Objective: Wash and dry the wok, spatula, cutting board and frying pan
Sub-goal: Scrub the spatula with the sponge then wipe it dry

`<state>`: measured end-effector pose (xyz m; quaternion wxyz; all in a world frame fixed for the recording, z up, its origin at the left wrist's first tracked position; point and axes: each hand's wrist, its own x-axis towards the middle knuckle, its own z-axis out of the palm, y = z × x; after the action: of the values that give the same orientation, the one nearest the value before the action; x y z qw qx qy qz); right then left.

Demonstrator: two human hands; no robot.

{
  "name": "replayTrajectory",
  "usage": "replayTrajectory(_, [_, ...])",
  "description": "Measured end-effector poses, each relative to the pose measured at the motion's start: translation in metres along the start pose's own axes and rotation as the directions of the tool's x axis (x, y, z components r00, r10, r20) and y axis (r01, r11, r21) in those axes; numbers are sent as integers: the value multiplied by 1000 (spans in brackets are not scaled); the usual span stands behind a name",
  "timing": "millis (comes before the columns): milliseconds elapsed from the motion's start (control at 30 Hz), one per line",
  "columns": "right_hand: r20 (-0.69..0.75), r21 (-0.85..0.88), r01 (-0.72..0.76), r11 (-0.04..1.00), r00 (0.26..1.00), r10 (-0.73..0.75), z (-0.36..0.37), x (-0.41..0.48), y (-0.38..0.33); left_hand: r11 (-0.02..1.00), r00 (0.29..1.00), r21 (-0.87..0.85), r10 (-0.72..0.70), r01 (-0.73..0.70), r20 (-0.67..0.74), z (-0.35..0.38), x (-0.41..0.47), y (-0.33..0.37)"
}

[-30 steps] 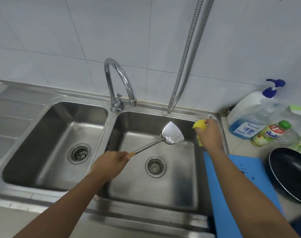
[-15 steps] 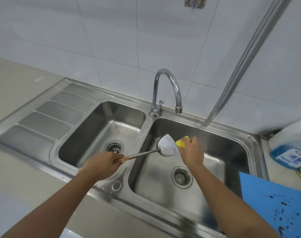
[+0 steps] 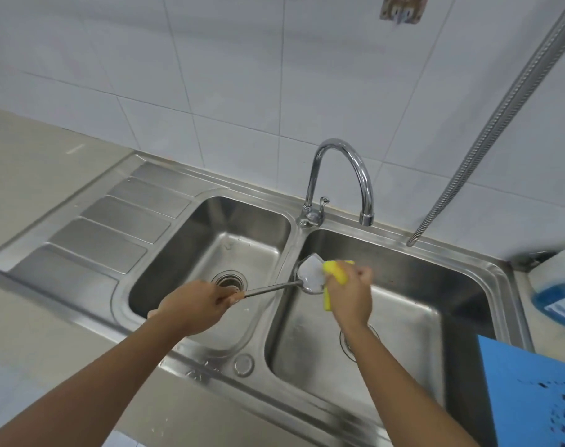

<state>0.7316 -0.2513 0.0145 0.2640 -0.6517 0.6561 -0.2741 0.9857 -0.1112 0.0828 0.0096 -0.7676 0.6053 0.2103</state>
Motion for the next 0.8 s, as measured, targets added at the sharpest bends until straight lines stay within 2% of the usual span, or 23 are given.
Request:
replayTrajectory(67, [222, -216, 266, 939, 950, -218, 21, -3, -5, 1000, 1000, 6, -4, 4, 10, -4, 1, -7])
replayTrajectory(100, [279, -265, 321, 909, 928, -247, 27, 1, -5, 1000, 1000, 16, 1, -1, 12, -7, 2, -12])
replayTrajectory(133, [277, -289, 299, 909, 935, -220, 28, 7, -4, 999, 1000, 30, 12, -12, 12, -10, 3, -13])
replayTrajectory(200, [176, -285, 174, 943, 976, -127, 31, 16, -4, 998, 1000, 53, 18, -19, 16, -12, 4, -20])
replayTrajectory(233, [150, -296, 163, 941, 981, -123, 36, 16, -5, 998, 1000, 65, 21, -23, 23, -13, 4, -22])
replayTrajectory(333, [265, -369, 333, 868, 933, -245, 55, 0, -11, 987, 995, 133, 81, -89, 64, -13, 6, -24])
replayTrajectory(367, [274, -355, 318, 879, 935, -227, 53, 1, -12, 983, 992, 146, 102, -112, 76, -13, 8, -24])
replayTrajectory(467, [132, -358, 72, 931, 991, -26, 44, 25, -5, 969, 986, 195, 134, -150, 95, -11, 12, -25])
replayTrajectory(500, [97, -360, 34, 932, 995, 1, 45, 27, -2, 967, 986, 206, 135, -153, 98, -10, 12, -26])
replayTrajectory(567, [150, -360, 107, 927, 987, -56, 53, 16, -4, 961, 985, 228, 134, -156, 111, -7, 12, -30])
replayTrajectory(633, [252, -365, 267, 892, 951, -182, 60, 0, -4, 952, 983, 254, 144, -169, 114, -5, 10, -33])
replayTrajectory(667, [255, -350, 280, 894, 947, -197, 57, 1, -3, 949, 982, 259, 154, -178, 112, -4, 10, -35])
replayTrajectory(700, [234, -358, 234, 904, 960, -156, 54, 7, -1, 948, 981, 259, 163, -187, 109, -2, 10, -35])
replayTrajectory(767, [101, -339, 85, 937, 993, -54, 51, 13, 0, 946, 979, 253, 180, -200, 100, -1, 11, -38])
replayTrajectory(800, [67, -343, 66, 937, 997, -45, 54, 11, -1, 945, 978, 254, 188, -207, 95, 0, 12, -38])
